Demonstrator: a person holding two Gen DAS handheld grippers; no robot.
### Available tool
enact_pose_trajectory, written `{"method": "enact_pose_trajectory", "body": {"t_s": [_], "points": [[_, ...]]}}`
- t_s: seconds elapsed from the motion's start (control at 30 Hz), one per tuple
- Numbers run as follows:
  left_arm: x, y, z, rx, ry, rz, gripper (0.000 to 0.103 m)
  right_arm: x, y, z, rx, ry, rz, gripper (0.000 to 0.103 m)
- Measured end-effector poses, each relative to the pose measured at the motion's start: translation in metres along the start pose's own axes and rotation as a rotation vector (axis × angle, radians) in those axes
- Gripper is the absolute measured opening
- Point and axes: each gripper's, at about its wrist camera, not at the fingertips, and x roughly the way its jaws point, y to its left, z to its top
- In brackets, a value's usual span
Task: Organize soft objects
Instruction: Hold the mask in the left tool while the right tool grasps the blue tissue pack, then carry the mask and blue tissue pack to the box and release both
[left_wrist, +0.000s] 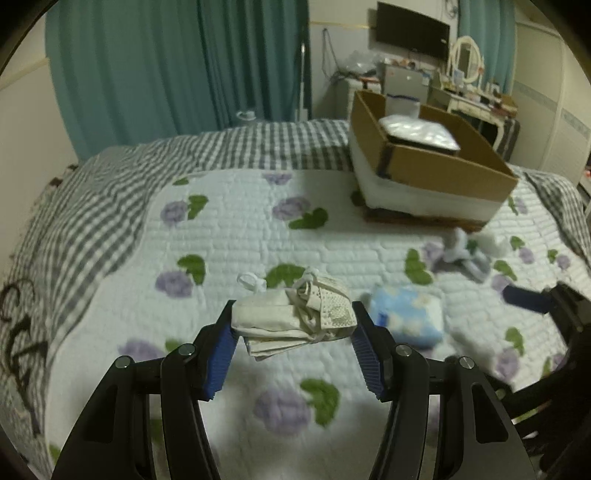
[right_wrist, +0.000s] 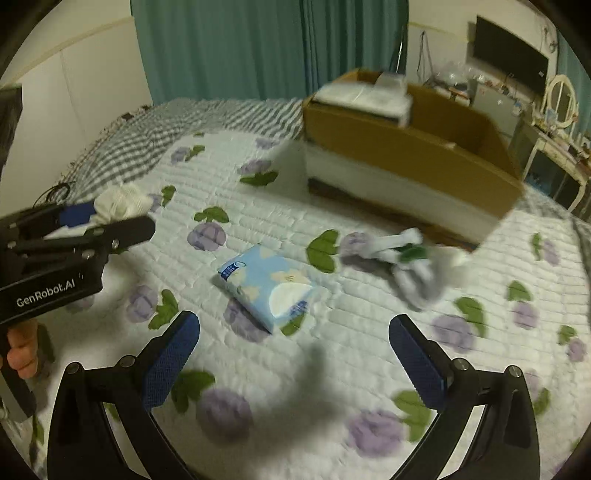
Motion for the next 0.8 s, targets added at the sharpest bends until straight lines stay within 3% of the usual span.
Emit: {"method": "enact_pose_trajectory", "body": {"t_s": [0.2,0.4,0.5,0.6,0.8], "points": [[0.038,0.019,0.011,-0.015,0.009,-0.014,0.057,0.055,0.012,0.01,-0.012,0.054,0.012,0.103],[0.054,0.033,0.006,-0.039,0.031,-0.005,0.057,0.081,0.009,0.018,0.032,0.057,0.035,0.103],[0.061,0.035,0.004,-0.045,0.049,-0.002,0.057,0.083,0.01,0.021,0.034,0.053,0.043,0.103],[0.063,0.035,0.002,-0.046,0.06,-0.003,0.057,0.077,0.012,0.02,0.03,0.047,0.059,0.086],[0.055,0.025,-0.001,-0.035,0.054,-0.001,0.057,0.047,0.009,0.016,0.043,0.006,0.065,0.085]]}}
